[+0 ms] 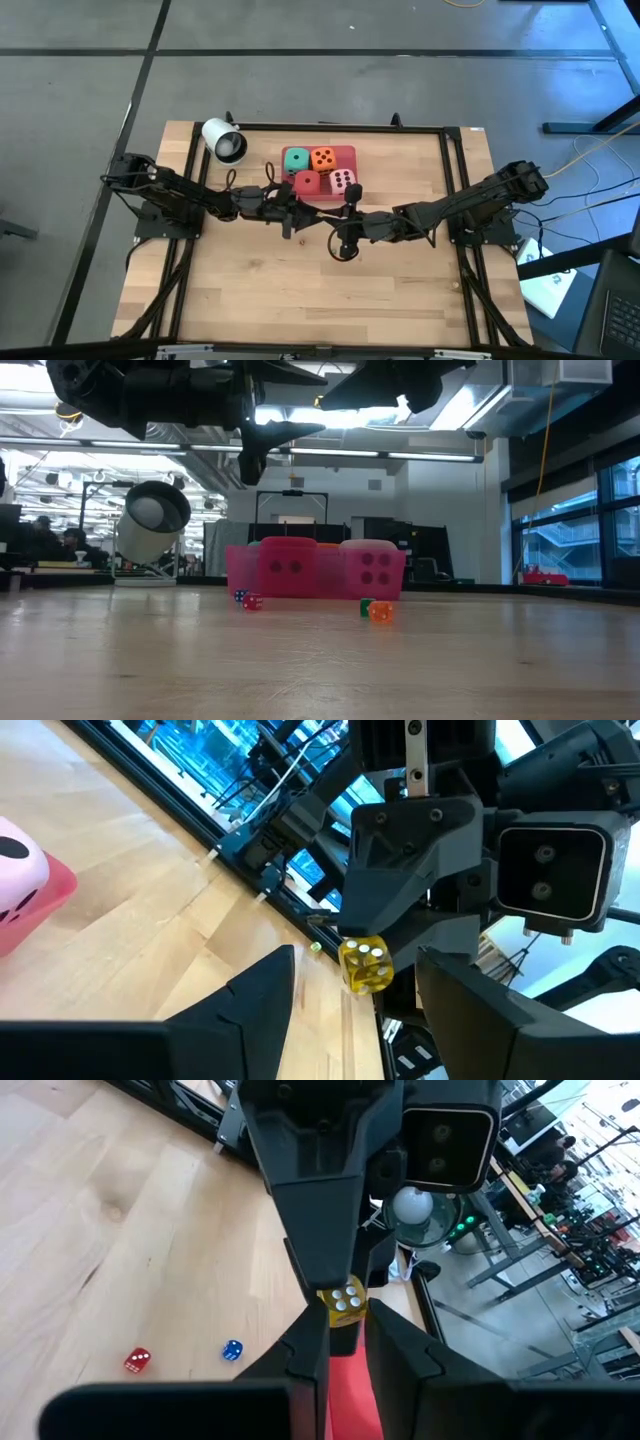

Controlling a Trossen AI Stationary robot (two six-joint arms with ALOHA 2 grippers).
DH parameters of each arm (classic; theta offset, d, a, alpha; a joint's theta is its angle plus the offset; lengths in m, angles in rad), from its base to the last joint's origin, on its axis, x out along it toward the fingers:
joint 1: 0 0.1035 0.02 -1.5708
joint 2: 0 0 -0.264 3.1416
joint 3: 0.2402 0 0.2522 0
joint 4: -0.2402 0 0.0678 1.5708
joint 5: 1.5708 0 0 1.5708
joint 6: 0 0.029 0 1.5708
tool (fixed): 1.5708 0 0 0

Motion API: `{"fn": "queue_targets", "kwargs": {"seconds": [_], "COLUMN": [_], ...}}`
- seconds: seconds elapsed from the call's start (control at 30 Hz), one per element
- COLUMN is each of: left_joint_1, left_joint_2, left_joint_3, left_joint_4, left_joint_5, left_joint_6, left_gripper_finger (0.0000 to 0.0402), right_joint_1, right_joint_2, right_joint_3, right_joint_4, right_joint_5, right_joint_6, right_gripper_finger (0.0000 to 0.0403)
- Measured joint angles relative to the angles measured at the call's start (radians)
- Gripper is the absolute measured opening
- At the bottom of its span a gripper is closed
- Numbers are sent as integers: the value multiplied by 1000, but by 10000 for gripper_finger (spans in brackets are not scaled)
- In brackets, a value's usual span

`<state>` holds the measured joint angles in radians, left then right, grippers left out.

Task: Pick & Place Dice
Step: Put the small yellow dice into the pink bin

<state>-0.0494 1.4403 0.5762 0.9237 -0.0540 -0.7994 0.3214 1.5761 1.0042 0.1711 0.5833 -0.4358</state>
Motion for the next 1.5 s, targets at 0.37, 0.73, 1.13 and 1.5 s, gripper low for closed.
{"fn": "queue_targets", "kwargs": {"seconds": [0.37, 0.73, 1.13, 1.5], "left_joint_1": [0, 0, 0, 0], "left_joint_2": [0, 0, 0, 0], "left_joint_3": [0, 0, -1, -1], "left_joint_4": [0, 0, 0, -4], "left_joint_5": [-1, -2, 6, 9], "left_joint_6": [2, 16, 44, 83], "left_gripper_finger": [120, 56, 42, 36], "right_joint_1": [0, 0, 0, -5], "right_joint_2": [0, 0, 0, 0], "right_joint_3": [0, 0, 0, 0], "right_joint_4": [0, -4, -2, 4], "right_joint_5": [-13, -22, -24, -125], "right_joint_6": [-1, -3, 8, 101], "right_gripper_finger": [52, 52, 67, 175]}}
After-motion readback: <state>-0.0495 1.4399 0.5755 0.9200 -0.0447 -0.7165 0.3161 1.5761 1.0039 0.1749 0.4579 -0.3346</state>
